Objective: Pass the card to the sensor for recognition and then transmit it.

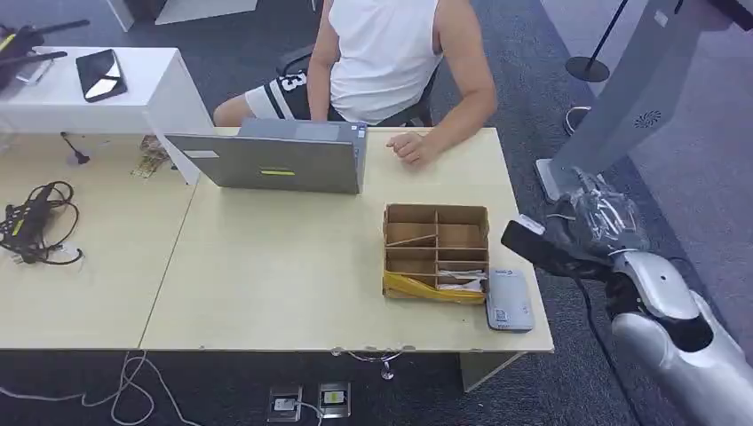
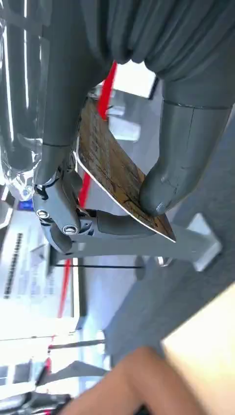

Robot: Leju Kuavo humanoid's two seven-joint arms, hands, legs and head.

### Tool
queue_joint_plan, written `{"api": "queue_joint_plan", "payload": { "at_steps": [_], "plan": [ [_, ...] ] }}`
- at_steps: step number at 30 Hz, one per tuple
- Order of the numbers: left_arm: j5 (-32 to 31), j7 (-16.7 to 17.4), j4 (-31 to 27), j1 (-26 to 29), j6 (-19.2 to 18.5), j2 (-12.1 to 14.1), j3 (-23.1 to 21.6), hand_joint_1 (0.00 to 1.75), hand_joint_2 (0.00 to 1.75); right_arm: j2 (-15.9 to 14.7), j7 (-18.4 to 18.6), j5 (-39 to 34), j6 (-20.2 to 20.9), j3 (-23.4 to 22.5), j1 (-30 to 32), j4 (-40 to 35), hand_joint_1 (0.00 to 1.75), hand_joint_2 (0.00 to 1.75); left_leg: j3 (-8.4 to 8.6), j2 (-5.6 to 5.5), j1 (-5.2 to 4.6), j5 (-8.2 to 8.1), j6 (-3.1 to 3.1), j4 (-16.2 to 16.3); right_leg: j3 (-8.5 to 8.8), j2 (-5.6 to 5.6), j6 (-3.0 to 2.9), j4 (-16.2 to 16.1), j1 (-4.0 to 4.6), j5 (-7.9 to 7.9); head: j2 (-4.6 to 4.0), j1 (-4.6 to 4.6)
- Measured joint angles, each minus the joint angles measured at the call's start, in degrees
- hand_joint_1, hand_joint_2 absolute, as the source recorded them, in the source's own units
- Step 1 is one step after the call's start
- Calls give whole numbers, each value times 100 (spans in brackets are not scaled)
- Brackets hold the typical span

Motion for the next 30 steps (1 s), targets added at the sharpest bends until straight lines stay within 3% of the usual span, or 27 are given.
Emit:
{"api": "queue_joint_plan", "payload": {
  "at_steps": [8,13,19,24,30],
  "plan": [
    [-131,2,0,-16,0,-7,-118,0,175,-33,-74,-26,289,51,-687,-133,175,175,-8,-2,0,0,0,0,-1,-2,0,0,0,0,0,0],
    [-210,4,0,-54,0,-4,-234,0,175,162,-271,31,253,269,-1198,123,175,175,-15,-3,1,0,0,-1,-2,-5,0,4,1,0,0,0],
    [-328,4,0,-106,0,13,-380,0,175,798,-673,643,-600,737,-1988,1352,175,175,-17,-15,8,5,-5,-1,0,-16,0,6,7,0,0,2],
    [-389,4,0,-126,0,15,-457,0,175,1432,-750,1023,-1404,953,-2409,2593,175,175,-16,-20,9,6,-5,-1,-1,-24,-1,6,8,-1,0,0],
    [-407,4,0,-132,0,13,-568,0,175,1957,-664,1204,-1729,1167,-2638,3695,175,175,-16,-20,10,6,-5,-1,-1,-24,-1,5,9,-1,0,2]
  ]
}}
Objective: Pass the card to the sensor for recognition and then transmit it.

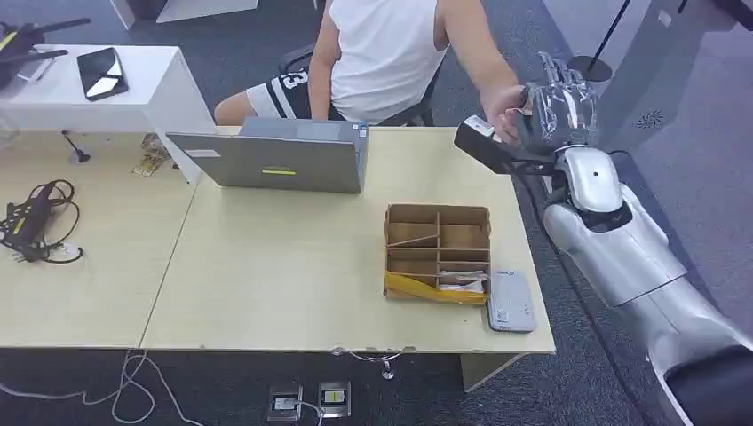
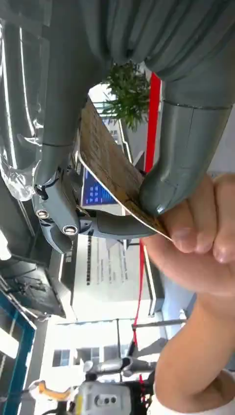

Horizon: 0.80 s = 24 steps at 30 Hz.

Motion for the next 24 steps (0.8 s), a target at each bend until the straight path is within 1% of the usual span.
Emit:
{"api": "queue_joint_plan", "payload": {
  "at_steps": [3,4,5,6,7,13,17,21,22,24],
  "plan": [
    [0,0,0,1,0,0,-20,0,175,188,52,44,-85,87,-45,409,175,175,1,0,0,0,0,0,0,0,0,0,0,0,0,-2],
    [0,0,0,0,0,0,-44,0,175,229,59,44,-105,111,-53,531,119,175,1,1,0,0,0,0,-1,1,0,-1,0,0,0,-2],
    [0,0,0,0,0,0,-63,0,175,277,65,48,-122,133,-59,662,87,175,2,1,0,0,0,0,0,1,0,0,0,0,0,0],
    [0,0,0,0,0,0,-90,0,175,312,70,48,-137,150,-61,757,23,175,2,0,0,0,0,0,0,0,0,-1,0,0,0,0],
    [0,0,0,0,0,2,-92,0,175,332,74,48,-149,174,-61,820,0,175,2,0,0,0,0,1,0,0,0,-1,0,0,0,0],
    [2,0,0,0,0,0,-101,0,175,441,116,63,-234,234,-63,1182,0,175,2,2,0,0,0,1,-1,2,0,-1,0,0,0,-2],
    [2,0,0,0,0,2,-105,0,175,454,175,83,-264,247,-61,1280,0,175,3,2,0,0,0,1,-2,2,0,-1,0,0,0,0],
    [2,0,0,0,0,2,-125,0,175,461,192,17,-385,245,-62,1311,0,175,3,2,0,0,0,1,-2,2,0,-2,0,0,0,-2],
    [2,0,0,0,0,4,-133,0,175,461,172,-7,-444,245,-62,1311,0,175,4,3,0,0,0,1,-1,3,0,-1,0,0,0,0],
    [7,2,0,0,0,4,-138,0,175,461,83,-109,-732,221,-54,1276,0,175,4,3,0,0,0,1,-2,4,-1,-1,0,1,0,-2]
  ]
}}
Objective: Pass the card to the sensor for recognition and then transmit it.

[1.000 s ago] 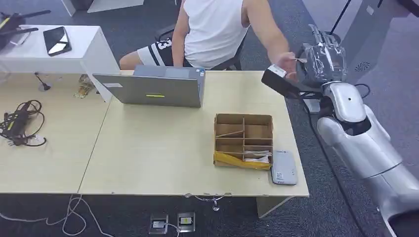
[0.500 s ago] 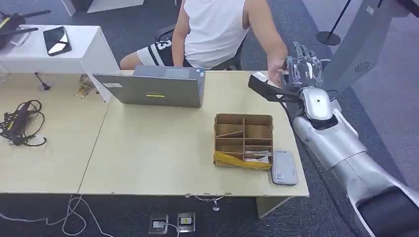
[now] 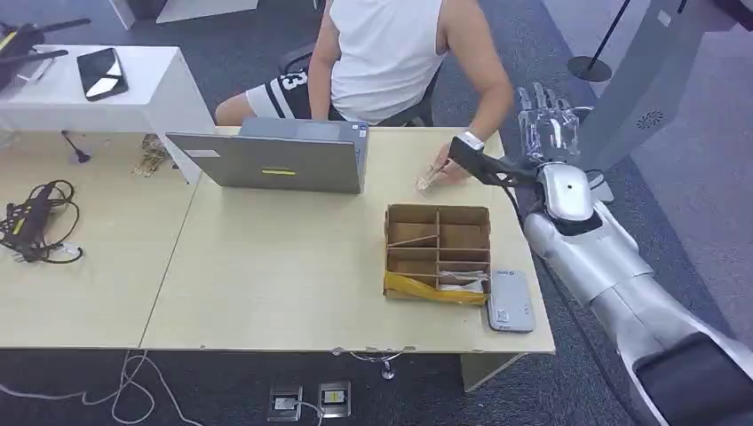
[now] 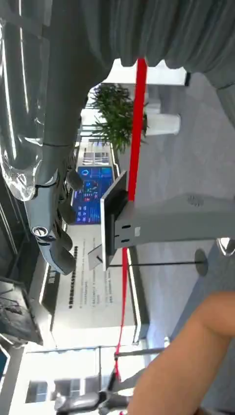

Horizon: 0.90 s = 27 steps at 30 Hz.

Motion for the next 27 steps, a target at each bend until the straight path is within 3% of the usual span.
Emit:
{"api": "queue_joint_plan", "payload": {
  "at_steps": [3,6,10,13,16,21,27],
  "plan": [
    [24,4,0,0,0,2,2,0,175,-2,-111,-218,-328,-94,34,-258,0,175,4,4,0,0,0,1,0,8,0,0,0,0,0,2],
    [96,4,0,3,0,2,2,0,175,-22,-522,-808,-671,-238,199,-747,0,175,5,8,0,0,0,1,0,12,0,0,1,0,0,2],
    [188,24,0,6,0,2,2,0,175,-59,-1068,-1687,-776,-417,529,-1551,0,175,11,14,4,-2,-2,0,-1,21,0,-1,4,0,0,-2],
    [282,48,0,16,0,2,7,0,175,-205,-1362,-2075,-792,-468,1134,-2508,0,175,13,9,12,-2,-2,1,6,13,-1,-6,12,-1,0,2],
    [352,48,0,26,2,2,15,0,175,-411,-1370,-2112,-735,-527,1752,-3477,0,175,12,11,11,-4,-2,1,4,16,-1,-8,11,-1,0,6],
    [457,52,2,38,2,2,20,0,175,-900,-1170,-2404,-220,-671,2826,-4797,0,175,11,12,10,-10,-1,0,5,17,-1,-15,9,-1,0,-2],
    [494,59,2,39,2,2,22,0,175,-1373,-846,-2315,297,-885,3739,-5366,0,175,13,18,10,-11,-2,0,7,22,-1,-16,10,0,0,0]
  ]
}}
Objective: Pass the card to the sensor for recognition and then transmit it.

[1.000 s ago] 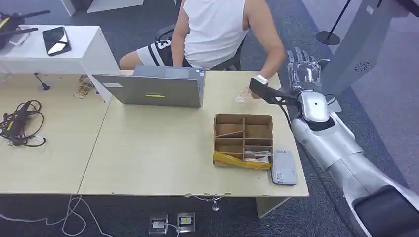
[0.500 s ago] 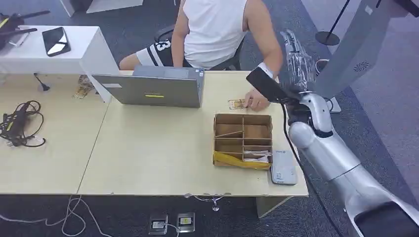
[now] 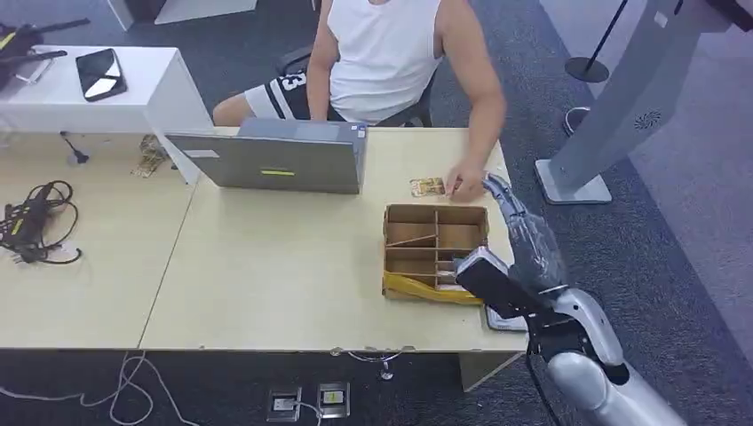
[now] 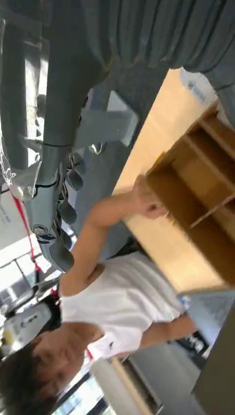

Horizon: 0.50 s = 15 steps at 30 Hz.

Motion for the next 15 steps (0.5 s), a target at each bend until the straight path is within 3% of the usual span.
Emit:
{"api": "queue_joint_plan", "payload": {
  "at_steps": [11,15],
  "plan": [
    [0,0,0,-6,0,-4,0,0,175,-227,920,1732,1047,-229,693,-35,0,175,0,7,1,0,0,-1,0,3,0,1,1,0,0,2],
    [2,0,0,-9,0,-9,0,0,175,-223,1136,2255,1173,-227,713,74,0,175,-1,7,0,0,0,-1,-1,2,0,1,0,0,0,0]
  ]
}}
